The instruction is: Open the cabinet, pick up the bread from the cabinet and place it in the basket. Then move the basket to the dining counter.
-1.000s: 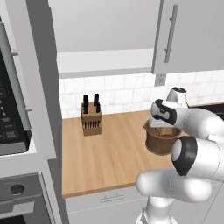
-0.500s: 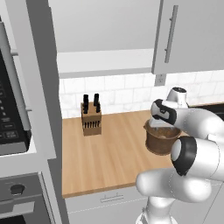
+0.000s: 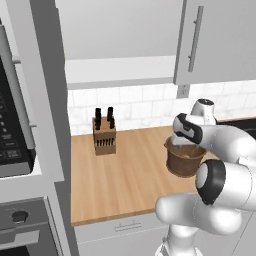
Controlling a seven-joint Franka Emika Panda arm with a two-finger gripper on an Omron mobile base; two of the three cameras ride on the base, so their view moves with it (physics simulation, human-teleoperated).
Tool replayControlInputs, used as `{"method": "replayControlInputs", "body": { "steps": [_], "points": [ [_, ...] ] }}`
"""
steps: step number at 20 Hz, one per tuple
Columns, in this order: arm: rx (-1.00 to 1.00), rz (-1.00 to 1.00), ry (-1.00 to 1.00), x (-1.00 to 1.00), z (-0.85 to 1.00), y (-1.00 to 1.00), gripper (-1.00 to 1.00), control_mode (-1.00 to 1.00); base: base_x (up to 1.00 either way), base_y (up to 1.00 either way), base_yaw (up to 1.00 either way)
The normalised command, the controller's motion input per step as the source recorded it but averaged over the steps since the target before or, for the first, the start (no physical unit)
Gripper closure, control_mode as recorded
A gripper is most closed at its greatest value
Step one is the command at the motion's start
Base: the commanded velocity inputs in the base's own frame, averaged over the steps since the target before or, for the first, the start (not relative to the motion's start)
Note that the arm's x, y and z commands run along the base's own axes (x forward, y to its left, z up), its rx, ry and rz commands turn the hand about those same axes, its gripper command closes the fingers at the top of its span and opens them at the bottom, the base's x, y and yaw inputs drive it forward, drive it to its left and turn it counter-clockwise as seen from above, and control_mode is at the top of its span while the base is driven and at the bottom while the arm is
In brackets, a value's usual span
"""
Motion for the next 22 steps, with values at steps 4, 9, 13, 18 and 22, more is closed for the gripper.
{"method": "replayControlInputs", "body": {
  "steps": [4,9,13,18,22],
  "points": [
    [-0.01,-0.01,-0.14,-0.33,0.27,-0.01,-1.00,-1.00,0.00,0.00,0.00],
    [-0.01,-0.04,-0.12,-0.36,0.30,-0.07,-1.00,-1.00,0.00,0.00,0.00],
    [-0.06,-0.09,-0.06,-0.37,0.22,-0.05,-1.00,-1.00,0.00,0.00,0.00],
    [-0.02,-0.24,0.01,-0.30,0.05,-0.21,-1.00,-1.00,0.00,0.00,0.00],
    [0.00,-0.30,0.03,-0.17,0.01,-0.34,-1.00,-1.00,0.00,0.00,0.00]
  ]
}}
